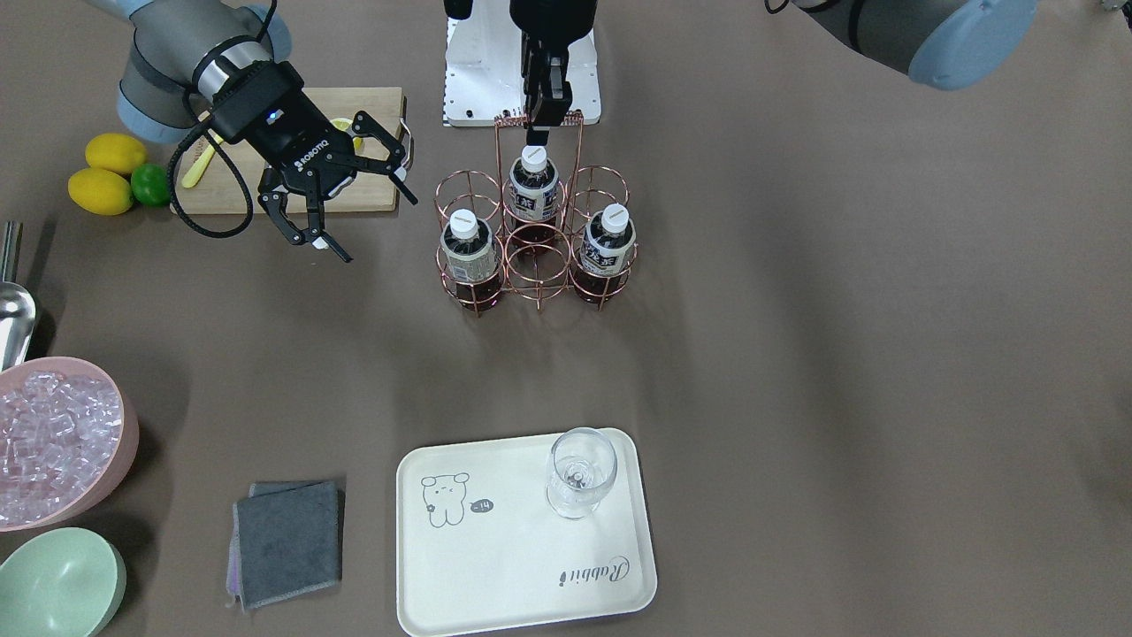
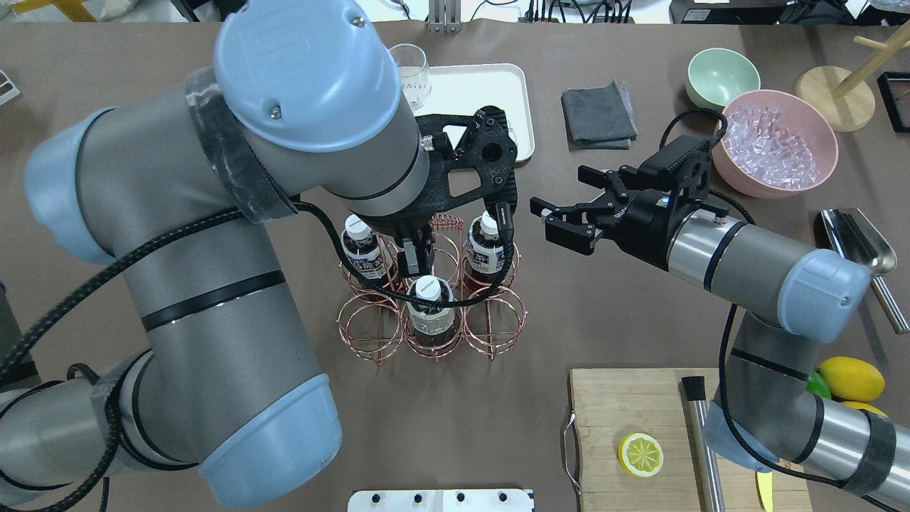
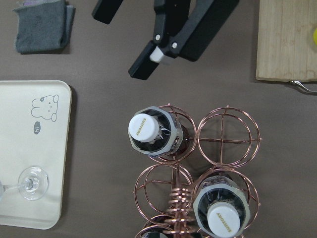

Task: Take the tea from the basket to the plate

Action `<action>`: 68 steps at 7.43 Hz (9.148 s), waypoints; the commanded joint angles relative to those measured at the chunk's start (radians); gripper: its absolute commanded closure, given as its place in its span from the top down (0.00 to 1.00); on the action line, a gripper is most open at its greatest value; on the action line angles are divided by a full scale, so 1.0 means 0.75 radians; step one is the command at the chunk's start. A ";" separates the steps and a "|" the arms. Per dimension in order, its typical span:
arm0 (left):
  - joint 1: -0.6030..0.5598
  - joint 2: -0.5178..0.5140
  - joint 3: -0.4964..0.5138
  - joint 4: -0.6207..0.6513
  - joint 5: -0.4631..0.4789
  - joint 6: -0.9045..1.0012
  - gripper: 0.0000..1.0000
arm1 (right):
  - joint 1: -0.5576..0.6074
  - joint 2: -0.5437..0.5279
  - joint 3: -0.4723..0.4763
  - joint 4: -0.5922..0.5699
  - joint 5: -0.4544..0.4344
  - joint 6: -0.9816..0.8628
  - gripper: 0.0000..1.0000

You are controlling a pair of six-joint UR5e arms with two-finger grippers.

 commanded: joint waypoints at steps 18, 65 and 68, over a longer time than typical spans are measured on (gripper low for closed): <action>0.000 0.023 -0.022 0.000 0.000 0.008 0.00 | -0.191 0.190 -0.136 -0.050 -0.251 -0.149 0.62; -1.205 0.849 0.223 -0.212 -0.441 1.346 0.00 | 0.253 0.759 -0.995 0.151 -0.112 -0.151 1.00; -1.217 0.845 0.321 -0.308 -0.439 1.393 0.00 | 0.287 0.706 -0.841 0.090 -0.009 -0.147 1.00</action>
